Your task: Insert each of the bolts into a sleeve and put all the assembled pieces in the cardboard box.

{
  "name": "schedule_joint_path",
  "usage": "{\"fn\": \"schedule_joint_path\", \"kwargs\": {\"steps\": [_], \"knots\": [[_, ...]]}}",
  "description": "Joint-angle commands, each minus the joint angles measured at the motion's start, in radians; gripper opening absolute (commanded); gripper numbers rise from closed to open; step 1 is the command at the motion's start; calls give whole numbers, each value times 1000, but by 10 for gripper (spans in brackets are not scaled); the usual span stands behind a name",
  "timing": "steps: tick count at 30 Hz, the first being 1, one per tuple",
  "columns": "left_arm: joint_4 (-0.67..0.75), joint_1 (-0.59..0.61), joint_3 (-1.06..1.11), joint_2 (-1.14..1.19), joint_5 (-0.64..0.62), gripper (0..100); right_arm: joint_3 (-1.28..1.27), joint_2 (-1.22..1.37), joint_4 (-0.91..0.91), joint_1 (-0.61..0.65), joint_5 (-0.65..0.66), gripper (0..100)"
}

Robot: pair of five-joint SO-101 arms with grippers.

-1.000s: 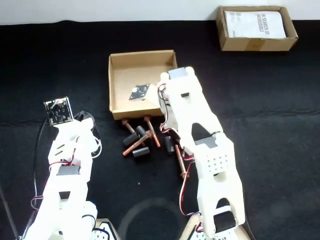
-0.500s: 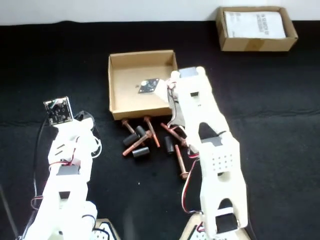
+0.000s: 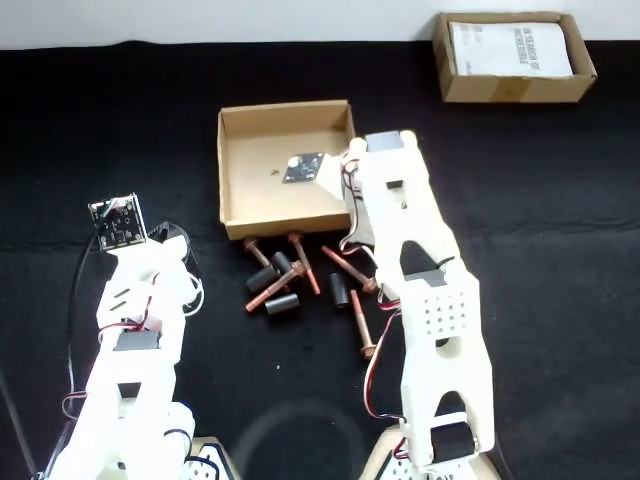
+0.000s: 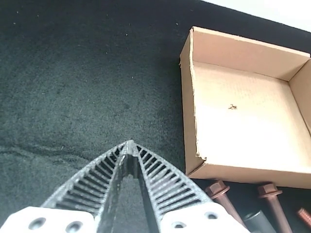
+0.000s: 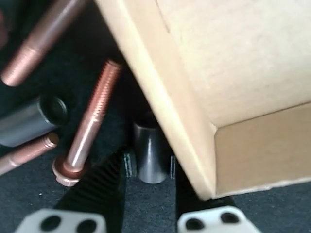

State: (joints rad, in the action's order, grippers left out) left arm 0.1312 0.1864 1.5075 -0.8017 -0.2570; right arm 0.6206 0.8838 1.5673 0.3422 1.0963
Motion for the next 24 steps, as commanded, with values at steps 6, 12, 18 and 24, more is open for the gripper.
{"fn": "schedule_joint_path", "kwargs": {"steps": [6, 12, 18, 24], "knots": [[12, 12, -5, 10, 9, 14, 240, -133, 140, -7, -219, 8], [-49, 4, -110, 159, 8, 14, 493, -331, 197, -68, -316, 7], [-241, 5, -294, 335, 8, 14, 464, -648, 199, -145, -381, 7], [-382, 5, -410, 441, 8, 14, 262, -1013, 197, -260, -557, 7]]}}
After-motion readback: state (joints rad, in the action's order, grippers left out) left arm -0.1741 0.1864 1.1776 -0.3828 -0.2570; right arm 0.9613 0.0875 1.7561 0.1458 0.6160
